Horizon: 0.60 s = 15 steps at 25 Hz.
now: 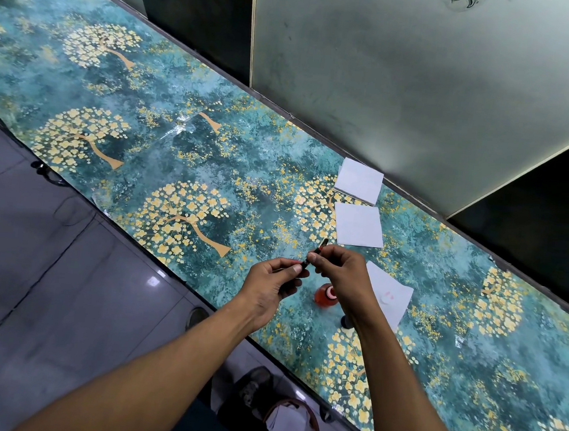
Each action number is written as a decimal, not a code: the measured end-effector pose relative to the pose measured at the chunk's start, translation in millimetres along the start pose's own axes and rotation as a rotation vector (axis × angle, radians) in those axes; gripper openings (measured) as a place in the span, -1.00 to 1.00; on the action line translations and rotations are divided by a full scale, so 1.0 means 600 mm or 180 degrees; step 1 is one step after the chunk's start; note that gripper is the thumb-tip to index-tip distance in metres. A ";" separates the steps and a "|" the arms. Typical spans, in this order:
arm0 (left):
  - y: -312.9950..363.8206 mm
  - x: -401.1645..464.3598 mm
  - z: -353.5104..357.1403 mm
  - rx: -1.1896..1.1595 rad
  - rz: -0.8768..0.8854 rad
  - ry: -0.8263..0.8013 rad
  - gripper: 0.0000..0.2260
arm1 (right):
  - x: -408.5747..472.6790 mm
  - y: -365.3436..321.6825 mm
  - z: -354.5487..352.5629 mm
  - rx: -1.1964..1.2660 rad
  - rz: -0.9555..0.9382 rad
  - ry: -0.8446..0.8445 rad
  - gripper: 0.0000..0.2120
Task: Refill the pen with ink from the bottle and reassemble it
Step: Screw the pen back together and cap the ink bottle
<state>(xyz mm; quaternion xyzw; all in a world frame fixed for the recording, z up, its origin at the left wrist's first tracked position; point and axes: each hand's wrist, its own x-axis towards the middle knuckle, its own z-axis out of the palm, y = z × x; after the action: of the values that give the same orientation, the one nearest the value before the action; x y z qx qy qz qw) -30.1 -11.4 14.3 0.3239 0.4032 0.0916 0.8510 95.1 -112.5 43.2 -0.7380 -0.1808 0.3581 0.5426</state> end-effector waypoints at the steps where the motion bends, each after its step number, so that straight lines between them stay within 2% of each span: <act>1: 0.000 0.000 0.000 -0.0011 0.0000 -0.0001 -0.88 | 0.001 0.001 0.000 0.0010 -0.0007 0.0014 -0.88; 9: 0.005 0.001 0.000 0.0077 -0.0027 -0.0038 -0.82 | 0.008 0.006 -0.005 0.0050 0.0059 0.0162 -0.87; 15: 0.008 0.005 -0.007 -0.0055 -0.0054 0.0124 -0.87 | 0.024 0.004 -0.025 0.0172 0.0171 0.0305 -0.91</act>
<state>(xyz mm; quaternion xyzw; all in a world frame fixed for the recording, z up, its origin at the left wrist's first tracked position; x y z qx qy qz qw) -30.5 -4.4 13.5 0.3112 0.4217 0.0943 0.8464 115.4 -114.4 38.4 -0.7440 -0.1251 0.3416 0.5605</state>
